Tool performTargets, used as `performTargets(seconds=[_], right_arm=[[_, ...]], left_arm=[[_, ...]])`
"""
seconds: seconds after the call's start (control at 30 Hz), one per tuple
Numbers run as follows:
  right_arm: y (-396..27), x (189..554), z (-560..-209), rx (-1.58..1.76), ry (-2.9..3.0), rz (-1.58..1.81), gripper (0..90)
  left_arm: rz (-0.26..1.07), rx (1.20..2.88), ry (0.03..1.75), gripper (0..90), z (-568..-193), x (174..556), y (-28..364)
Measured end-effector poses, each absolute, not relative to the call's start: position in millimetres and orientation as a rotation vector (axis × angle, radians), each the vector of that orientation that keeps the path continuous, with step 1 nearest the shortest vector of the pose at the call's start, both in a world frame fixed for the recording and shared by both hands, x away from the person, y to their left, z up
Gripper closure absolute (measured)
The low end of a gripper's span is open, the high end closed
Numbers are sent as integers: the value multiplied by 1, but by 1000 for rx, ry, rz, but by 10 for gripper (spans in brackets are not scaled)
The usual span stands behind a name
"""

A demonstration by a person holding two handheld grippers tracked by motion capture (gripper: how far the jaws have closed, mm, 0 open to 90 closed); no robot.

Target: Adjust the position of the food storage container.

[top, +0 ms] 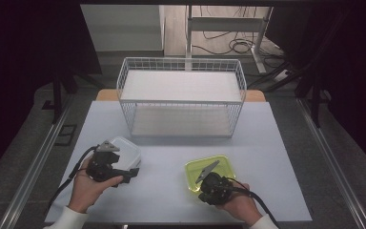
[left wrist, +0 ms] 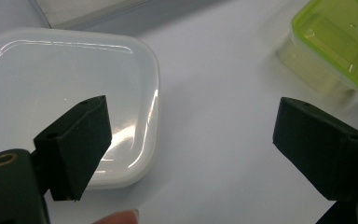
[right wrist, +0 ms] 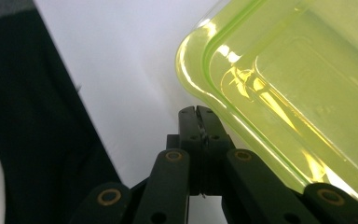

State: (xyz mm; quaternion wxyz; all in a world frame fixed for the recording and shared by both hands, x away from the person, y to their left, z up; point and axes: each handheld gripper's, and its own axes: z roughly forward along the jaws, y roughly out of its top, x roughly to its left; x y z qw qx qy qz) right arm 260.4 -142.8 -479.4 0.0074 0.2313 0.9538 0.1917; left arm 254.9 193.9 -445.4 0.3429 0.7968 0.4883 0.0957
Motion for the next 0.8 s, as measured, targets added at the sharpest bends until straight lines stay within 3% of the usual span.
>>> performTargets(seconds=[0.53,0.7,0.8], right_arm=[[-128,265,-487,822,2891,672,890],[-140,260,-470,815,2883,755,890],[-172,262,-442,880,2780,875,890]], left_arm=[[243,2088,1261,114,-448,255,191],[249,2081,1263,114,-447,255,191],[269,2093,1265,114,-449,255,188]])
